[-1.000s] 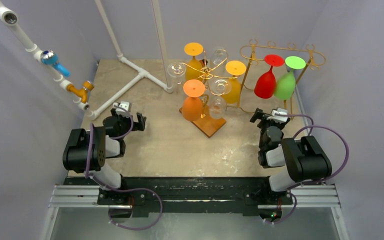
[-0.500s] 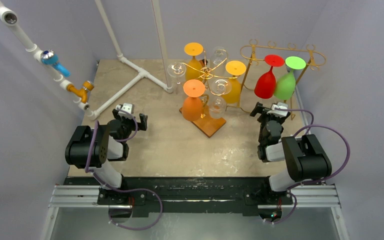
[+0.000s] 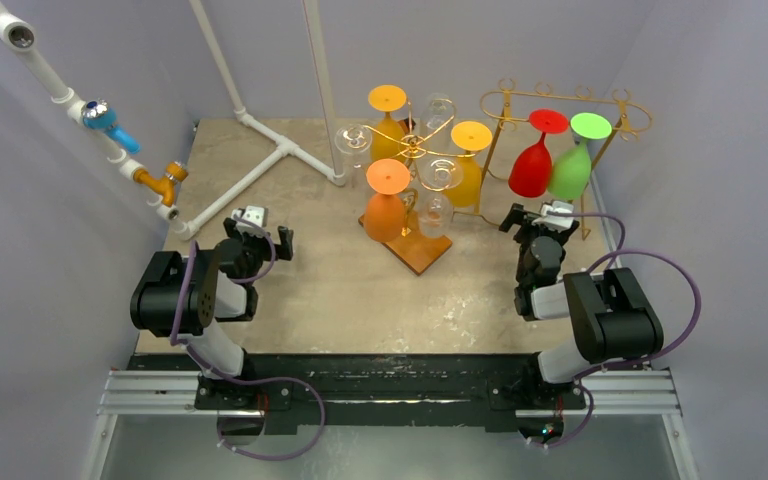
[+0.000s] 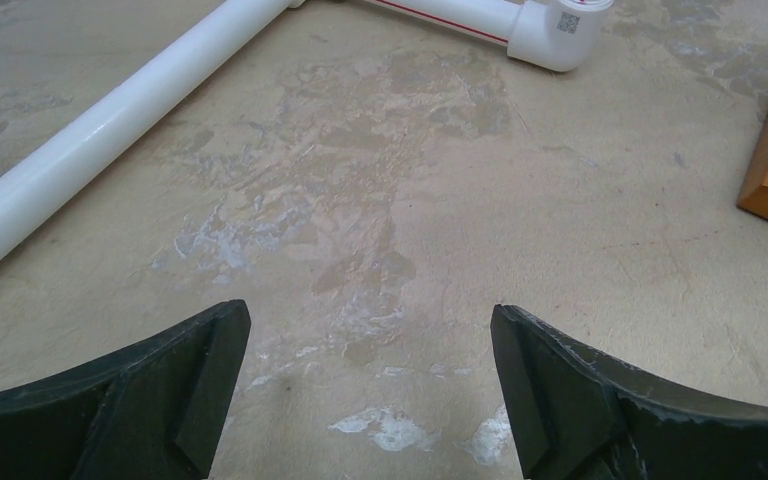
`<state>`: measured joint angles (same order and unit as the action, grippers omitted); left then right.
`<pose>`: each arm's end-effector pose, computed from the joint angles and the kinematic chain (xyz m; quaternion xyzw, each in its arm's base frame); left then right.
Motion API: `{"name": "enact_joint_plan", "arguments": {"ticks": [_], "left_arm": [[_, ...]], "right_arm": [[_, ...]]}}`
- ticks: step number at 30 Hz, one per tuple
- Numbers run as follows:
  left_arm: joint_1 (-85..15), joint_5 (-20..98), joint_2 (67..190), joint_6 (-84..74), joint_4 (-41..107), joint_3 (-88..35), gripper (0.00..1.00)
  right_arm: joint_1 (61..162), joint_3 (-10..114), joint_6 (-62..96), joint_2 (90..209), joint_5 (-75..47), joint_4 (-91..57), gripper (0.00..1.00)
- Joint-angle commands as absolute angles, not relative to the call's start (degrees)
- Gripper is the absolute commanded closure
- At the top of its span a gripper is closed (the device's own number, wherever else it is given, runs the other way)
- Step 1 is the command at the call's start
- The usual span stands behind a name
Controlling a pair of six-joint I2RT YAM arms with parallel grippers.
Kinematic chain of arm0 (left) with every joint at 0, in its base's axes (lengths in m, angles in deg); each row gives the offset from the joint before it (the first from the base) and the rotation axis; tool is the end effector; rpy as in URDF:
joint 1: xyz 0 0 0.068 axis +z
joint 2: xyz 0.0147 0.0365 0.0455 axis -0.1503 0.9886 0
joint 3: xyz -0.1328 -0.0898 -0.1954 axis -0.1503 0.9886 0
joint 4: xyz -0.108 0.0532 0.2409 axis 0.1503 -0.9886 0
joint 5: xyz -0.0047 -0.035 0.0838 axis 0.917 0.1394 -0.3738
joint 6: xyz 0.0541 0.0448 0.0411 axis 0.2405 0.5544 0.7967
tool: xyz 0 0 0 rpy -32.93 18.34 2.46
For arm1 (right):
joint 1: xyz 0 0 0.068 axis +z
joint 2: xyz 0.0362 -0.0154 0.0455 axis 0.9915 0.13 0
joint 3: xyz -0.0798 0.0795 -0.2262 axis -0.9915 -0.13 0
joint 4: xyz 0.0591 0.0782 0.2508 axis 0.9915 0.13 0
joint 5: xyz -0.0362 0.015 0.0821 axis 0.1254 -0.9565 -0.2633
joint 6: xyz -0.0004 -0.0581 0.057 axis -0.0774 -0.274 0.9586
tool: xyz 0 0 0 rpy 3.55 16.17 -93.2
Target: Place the wine glass upside down on the wine glass rack
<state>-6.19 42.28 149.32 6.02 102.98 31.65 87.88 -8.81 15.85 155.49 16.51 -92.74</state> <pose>0.2809 -0.0020 0.0882 0.0426 0.7634 -0.0674 0.6410 0.2826 -0.0013 0.1415 0.1457 0.6733 -0.0686 0.7216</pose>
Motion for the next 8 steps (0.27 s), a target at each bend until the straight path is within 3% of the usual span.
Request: {"name": "enact_joint_plan", "arguments": {"ticks": [1, 8], "left_arm": [[-6.6, 42.0, 149.0, 6.6, 106.0, 30.7, 0.00], [-7.5, 40.1, 148.7, 6.6, 105.3, 30.5, 0.00]], "right_arm": [[88.1, -7.8, 14.9, 155.2, 16.9, -93.9, 0.01], [88.1, -7.7, 14.9, 155.2, 16.9, -93.8, 0.01]]}}
